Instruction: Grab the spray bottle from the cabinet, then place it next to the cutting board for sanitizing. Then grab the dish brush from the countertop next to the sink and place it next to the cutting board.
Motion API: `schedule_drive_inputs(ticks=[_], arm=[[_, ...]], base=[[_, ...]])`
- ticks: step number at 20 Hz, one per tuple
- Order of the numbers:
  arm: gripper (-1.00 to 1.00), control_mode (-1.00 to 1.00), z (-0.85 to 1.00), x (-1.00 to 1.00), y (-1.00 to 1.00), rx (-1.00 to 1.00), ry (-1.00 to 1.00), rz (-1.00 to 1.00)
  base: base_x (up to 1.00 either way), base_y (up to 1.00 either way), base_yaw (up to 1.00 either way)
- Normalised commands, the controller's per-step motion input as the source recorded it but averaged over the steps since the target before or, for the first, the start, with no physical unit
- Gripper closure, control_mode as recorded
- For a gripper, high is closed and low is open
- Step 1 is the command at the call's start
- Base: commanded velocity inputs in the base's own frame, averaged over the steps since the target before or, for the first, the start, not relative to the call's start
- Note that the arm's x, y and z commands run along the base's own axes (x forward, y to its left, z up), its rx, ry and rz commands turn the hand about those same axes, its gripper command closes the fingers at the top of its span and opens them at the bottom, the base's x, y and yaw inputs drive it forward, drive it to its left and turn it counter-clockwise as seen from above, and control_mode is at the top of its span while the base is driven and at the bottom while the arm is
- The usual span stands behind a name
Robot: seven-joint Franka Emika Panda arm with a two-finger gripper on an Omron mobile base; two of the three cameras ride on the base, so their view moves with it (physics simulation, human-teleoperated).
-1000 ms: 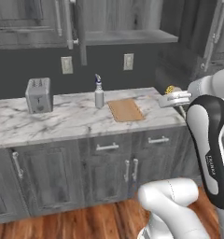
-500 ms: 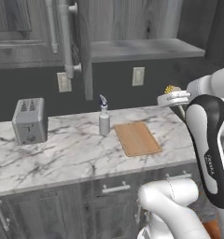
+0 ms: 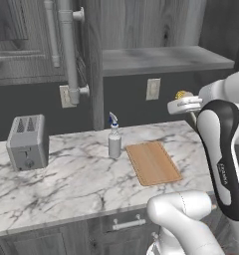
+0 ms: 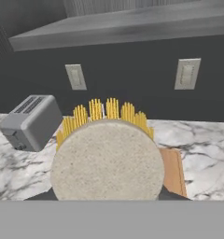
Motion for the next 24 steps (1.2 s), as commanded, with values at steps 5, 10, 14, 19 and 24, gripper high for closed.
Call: schedule_drive_inputs(ticks=[5,10,14,19,24], arm=[[1.0,1.0,0.0,0.0,0.0,0.0,0.0,0.0],[1.0,-1.0,-0.36,0.52,-0.4,0.0,0.03,-0.01],[1.0,-1.0,-0.64,0.53,-0.41,-0.01,0.0,0.0],[1.0,-1.0,-0.62,0.49,-0.29,-0.03,0.14,-0.02],[1.0,-1.0,-0.74,0.6,-0.33,-0.02,0.31,-0.03]], base=[[0.43,-0.35,0.0],[0.0,0.0,0.0],[0.0,0.0,0.0],[0.0,0.0,0.0],[0.0,0.0,0.0]])
